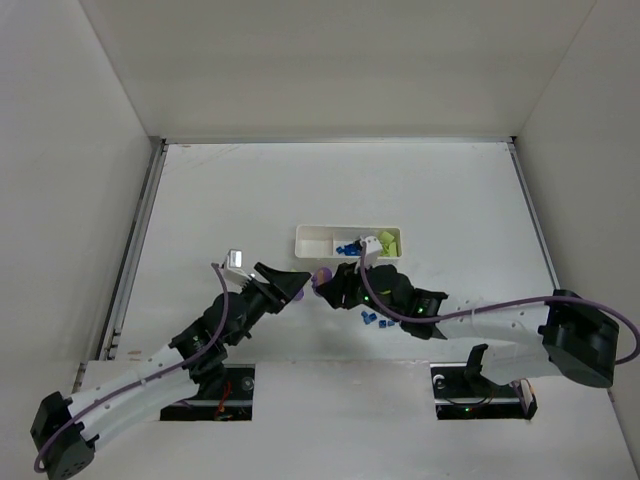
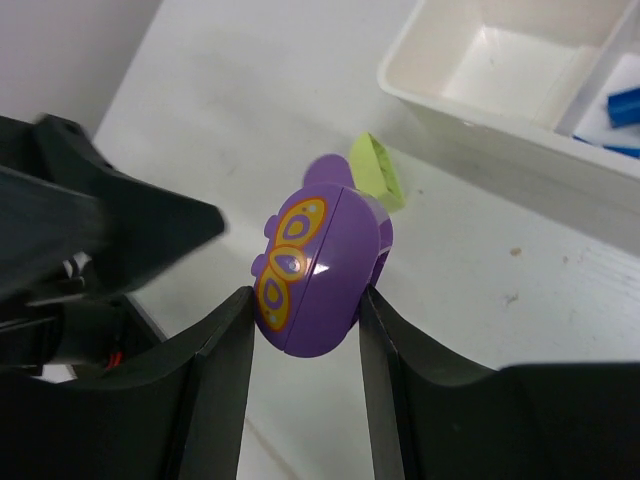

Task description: Sort the legos into containers by color

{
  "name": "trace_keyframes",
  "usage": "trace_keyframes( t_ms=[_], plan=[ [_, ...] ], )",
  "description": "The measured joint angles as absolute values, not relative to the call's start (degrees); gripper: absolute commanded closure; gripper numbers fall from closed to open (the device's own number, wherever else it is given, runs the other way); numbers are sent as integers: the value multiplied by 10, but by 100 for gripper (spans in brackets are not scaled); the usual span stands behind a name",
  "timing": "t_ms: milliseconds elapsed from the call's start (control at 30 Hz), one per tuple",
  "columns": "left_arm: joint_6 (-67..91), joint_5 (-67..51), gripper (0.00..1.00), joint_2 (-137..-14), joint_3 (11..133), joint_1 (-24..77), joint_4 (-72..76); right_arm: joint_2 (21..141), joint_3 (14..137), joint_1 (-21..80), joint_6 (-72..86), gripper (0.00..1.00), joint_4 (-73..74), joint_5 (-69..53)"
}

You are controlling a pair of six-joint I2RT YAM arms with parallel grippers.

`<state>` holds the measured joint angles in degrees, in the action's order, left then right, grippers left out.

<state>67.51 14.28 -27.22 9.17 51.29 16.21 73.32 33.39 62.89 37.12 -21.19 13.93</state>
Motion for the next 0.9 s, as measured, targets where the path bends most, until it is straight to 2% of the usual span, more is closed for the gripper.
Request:
trace_keyframes(
  t_ms=[167,400,900],
  plan=[
    [679,135,37,-273,99,513,174,736,321,615,378,70,-213,135],
    [677,117,38,-357,131,512,174,754,322,640,377,70,-216,128],
    [661,83,38,-374,160,472,125,746,326,646,373,70,-218,133]
  ],
)
